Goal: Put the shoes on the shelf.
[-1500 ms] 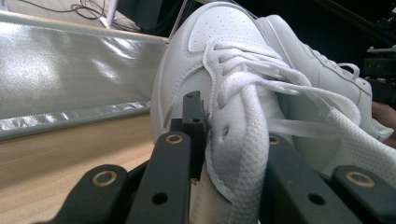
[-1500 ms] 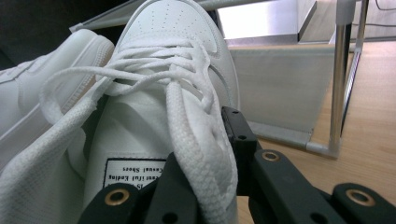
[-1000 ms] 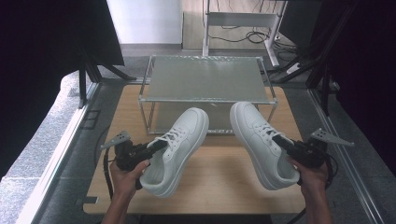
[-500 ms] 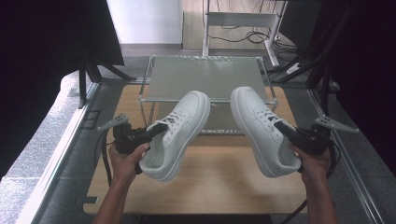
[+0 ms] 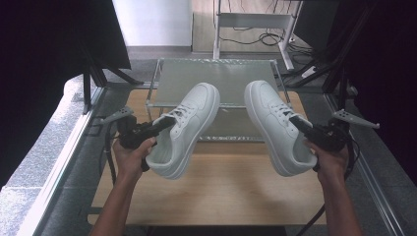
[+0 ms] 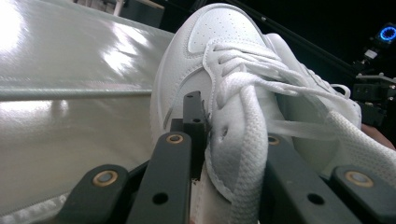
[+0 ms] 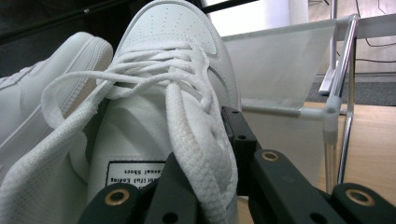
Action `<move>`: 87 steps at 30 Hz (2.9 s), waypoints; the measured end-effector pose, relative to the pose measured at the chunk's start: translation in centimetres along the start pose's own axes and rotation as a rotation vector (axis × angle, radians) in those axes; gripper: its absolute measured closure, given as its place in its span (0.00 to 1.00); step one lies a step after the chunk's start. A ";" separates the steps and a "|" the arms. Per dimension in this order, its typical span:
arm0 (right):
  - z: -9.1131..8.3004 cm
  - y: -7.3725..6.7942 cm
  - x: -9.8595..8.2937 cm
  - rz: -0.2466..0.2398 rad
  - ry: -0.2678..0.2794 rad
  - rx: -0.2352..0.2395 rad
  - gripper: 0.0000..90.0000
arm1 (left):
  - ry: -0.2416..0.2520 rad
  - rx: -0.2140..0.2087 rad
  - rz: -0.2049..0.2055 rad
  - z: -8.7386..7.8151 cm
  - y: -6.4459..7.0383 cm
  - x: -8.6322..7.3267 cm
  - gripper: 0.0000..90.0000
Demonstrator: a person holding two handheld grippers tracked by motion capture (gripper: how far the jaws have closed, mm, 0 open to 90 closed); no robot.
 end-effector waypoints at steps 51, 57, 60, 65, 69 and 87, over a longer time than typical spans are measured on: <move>9.1 0.8 10.7 0.069 -0.017 -0.155 0.94 | 0.009 0.120 -0.094 5.1 -4.7 10.6 0.91; 10.0 0.9 11.0 0.083 -0.015 -0.160 0.94 | 0.011 0.135 -0.125 5.8 -5.5 11.0 0.91; 10.6 0.9 11.3 0.087 -0.019 -0.155 0.94 | 0.007 0.138 -0.125 6.5 -5.8 11.1 0.91; 11.9 0.9 11.9 0.092 -0.023 -0.153 0.94 | 0.010 0.155 -0.140 7.5 -6.5 11.4 0.91; 12.9 1.4 12.1 0.107 -0.021 -0.163 0.94 | 0.001 0.181 -0.147 8.2 -7.0 11.8 0.91; 17.4 1.6 13.4 0.159 -0.059 -0.196 0.94 | -0.022 0.265 -0.202 12.7 -8.8 14.4 0.90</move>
Point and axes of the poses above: each handheld gripper's, and its own axes: z roughly forward along the jaws, x roughly out of its top, y roughly to its right, the point moved 9 cm from there along z, roughly forward along the jaws, and after that the axes turned 7 degrees about -y, right-handed, at the moved point
